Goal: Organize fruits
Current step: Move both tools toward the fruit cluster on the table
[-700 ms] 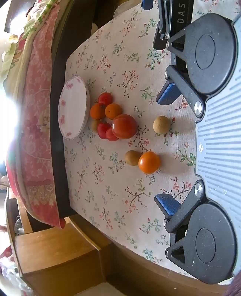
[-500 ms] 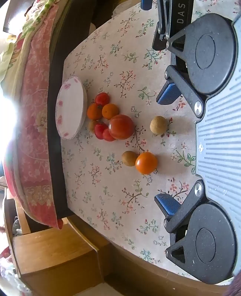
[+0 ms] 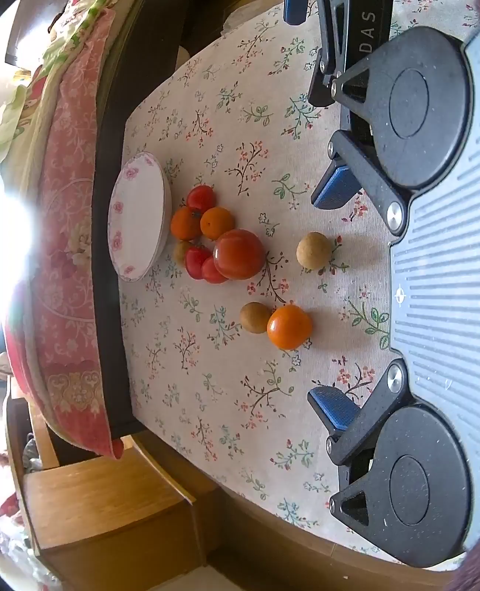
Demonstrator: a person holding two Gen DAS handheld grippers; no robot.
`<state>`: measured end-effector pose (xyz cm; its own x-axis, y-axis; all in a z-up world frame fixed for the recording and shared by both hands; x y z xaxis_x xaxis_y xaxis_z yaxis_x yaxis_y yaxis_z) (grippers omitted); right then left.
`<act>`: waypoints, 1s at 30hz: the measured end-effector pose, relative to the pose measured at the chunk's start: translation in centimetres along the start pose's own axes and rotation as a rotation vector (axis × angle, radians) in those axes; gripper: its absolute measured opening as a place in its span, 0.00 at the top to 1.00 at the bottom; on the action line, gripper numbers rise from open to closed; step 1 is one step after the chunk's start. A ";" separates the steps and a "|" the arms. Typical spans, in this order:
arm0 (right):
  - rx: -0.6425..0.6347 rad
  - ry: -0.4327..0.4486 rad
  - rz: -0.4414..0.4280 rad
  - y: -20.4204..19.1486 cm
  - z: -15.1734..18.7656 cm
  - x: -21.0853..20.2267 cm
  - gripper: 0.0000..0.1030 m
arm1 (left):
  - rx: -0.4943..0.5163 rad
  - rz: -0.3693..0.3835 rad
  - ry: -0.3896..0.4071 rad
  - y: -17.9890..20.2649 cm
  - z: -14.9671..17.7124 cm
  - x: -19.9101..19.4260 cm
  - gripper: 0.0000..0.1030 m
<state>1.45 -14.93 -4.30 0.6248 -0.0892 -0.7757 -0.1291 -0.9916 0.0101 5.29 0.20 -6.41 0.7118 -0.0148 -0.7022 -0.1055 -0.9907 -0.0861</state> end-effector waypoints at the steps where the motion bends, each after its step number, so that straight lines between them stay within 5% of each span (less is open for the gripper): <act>1: 0.000 -0.001 -0.001 0.0 0.0 0.0 0.03 | 0.000 -0.001 -0.001 0.0 0.0 0.0 0.00; 19: -0.036 -0.021 -0.080 -2.0 0.2 0.1 0.05 | 0.023 -0.044 0.022 -1.6 -0.1 -1.5 0.00; 30: -0.156 0.012 -0.249 -6.3 -1.6 0.2 0.24 | 0.121 -0.090 0.004 -4.2 -1.3 -0.6 0.01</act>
<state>3.66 -8.82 -3.52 0.6315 0.1588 -0.7589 0.1492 -0.9854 -0.0821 6.23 4.24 -4.70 0.7251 0.0730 -0.6848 -0.1233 -0.9646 -0.2333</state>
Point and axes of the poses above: each gripper's, at about its wrist camera, not at the fingertips, and x roughly the way its jaws point, y to its right, z to its underside, the point moved 8 cm from there along x, roughly the way its jaws point, and after that the axes turned 3 degrees about y, right-handed, at the moved point
